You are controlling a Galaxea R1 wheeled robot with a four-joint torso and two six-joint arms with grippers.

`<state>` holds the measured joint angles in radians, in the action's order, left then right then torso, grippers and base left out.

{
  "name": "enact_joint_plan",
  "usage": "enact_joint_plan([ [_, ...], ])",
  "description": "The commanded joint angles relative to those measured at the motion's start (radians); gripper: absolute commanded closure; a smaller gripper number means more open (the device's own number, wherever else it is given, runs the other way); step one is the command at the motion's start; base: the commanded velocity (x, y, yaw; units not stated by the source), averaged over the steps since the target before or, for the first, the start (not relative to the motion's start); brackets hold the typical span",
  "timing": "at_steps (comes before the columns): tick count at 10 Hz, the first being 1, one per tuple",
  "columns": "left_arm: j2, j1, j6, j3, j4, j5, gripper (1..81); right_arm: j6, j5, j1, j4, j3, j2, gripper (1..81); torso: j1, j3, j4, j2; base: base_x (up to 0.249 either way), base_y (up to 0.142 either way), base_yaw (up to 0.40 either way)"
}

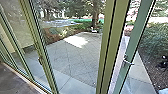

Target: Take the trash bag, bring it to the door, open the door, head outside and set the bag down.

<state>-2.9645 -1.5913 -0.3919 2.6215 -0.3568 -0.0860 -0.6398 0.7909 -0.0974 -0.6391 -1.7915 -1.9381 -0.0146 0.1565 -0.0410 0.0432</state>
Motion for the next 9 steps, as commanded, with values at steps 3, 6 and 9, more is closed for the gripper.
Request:
enact_joint_plan([
  [3,-0.002,0.017,-0.002,-0.003,-0.027,0.072,81.1,0.015,-0.028,0.179,-0.215,-0.087,0.014,1.0,0.0,0.0,0.0,0.0,0.0,0.0,0.0],
  [6,-0.004,0.02,-0.002,-0.003,-0.03,0.072,81.1,0.015,-0.024,0.224,-0.275,-0.08,0.017,1.0,0.0,0.0,0.0,0.0,0.0,0.0,0.0],
  [9,-0.006,0.02,-0.002,-0.004,-0.03,0.072,81.1,0.02,-0.021,0.23,-0.324,-0.078,0.029,1.0,0.0,0.0,0.0,0.0,0.0,0.0,0.0],
])
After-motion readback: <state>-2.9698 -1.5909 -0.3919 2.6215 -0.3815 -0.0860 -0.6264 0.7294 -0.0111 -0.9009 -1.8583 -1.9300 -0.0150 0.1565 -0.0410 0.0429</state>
